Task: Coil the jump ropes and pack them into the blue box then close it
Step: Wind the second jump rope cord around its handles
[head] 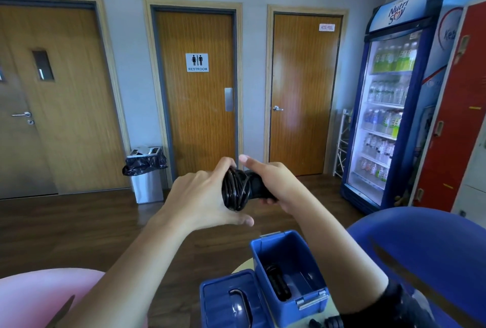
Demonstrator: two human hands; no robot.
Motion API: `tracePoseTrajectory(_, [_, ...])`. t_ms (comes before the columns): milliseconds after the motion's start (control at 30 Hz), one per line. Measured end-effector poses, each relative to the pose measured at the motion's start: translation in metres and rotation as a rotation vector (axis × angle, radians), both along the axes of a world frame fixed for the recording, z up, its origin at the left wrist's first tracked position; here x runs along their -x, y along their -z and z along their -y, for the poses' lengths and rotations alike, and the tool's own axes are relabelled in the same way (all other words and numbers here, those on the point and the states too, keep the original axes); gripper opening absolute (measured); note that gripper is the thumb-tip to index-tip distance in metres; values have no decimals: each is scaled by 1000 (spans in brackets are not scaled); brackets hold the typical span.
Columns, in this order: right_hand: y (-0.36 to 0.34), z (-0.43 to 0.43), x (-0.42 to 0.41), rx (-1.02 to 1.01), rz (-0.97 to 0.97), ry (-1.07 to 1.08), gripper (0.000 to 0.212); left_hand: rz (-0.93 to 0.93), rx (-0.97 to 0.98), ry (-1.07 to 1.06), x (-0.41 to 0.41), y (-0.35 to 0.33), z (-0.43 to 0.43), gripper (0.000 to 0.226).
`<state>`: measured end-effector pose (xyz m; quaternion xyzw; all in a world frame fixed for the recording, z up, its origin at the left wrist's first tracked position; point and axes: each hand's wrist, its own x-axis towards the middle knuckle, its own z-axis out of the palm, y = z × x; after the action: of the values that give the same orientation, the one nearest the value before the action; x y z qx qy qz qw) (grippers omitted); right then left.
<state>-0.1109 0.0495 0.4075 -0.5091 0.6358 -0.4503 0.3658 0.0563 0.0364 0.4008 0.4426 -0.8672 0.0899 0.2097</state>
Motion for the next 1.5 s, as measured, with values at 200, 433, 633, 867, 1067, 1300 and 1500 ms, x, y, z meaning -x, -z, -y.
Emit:
tracePoseTrajectory(200, [17, -2, -4, 302, 128, 98, 50, -47, -266, 31, -4, -9, 4, 100])
tracePoseTrajectory(433, [24, -4, 1, 387, 130, 97, 46, -769, -631, 241, -27, -13, 24, 54])
tracePoseTrajectory(633, [26, -8, -13, 458, 116, 47, 43, -1487, -629, 24, -4, 13, 33, 12])
tracePoseTrajectory(867, [34, 0, -18, 345, 229, 167, 76, -1259, -45, -1, 8, 20, 15, 23])
tracePoseTrajectory(1067, [33, -1, -19, 502, 270, 246, 49, -1302, -203, 46, 8, 20, 21, 24])
tracePoseTrajectory(1300, [22, -5, -22, 607, 314, 329, 28, -1324, -364, 167, 13, 4, 30, 32])
tracePoseTrajectory(1500, [13, -6, -19, 558, 342, 329, 24, -1270, -287, 248, 14, 3, 29, 29])
